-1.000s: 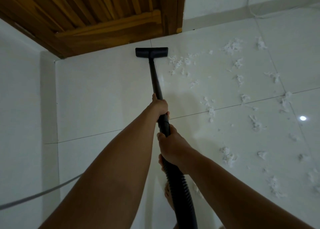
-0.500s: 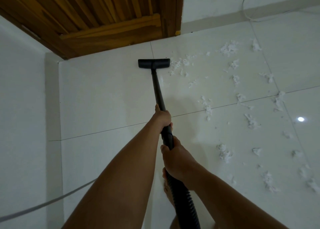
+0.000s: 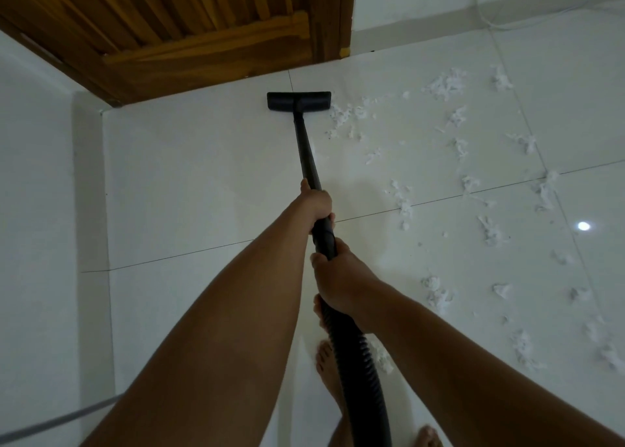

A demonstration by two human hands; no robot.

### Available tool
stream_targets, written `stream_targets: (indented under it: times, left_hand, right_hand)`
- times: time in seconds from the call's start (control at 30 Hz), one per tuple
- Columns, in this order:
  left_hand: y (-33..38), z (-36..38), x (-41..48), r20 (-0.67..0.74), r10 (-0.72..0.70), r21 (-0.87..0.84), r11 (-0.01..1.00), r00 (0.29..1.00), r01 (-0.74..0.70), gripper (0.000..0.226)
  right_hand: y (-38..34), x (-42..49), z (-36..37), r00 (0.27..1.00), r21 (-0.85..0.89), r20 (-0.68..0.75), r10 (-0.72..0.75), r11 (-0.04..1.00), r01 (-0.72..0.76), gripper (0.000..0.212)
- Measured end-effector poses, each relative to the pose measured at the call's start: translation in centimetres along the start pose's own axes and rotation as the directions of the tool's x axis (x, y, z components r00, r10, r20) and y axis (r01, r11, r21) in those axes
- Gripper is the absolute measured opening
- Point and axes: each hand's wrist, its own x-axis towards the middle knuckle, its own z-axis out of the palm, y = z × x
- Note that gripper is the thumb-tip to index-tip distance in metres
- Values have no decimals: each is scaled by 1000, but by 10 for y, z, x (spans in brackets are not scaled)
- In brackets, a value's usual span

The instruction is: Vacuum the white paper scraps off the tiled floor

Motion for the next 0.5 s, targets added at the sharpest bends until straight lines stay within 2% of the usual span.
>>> stream_targets:
  times: [0.5]
  left_hand:
    - [17, -2, 17, -4, 32, 52, 998, 999, -32, 65]
  right_hand:
    - [-15, 19, -3, 1000, 2, 9, -12, 1000, 12, 46]
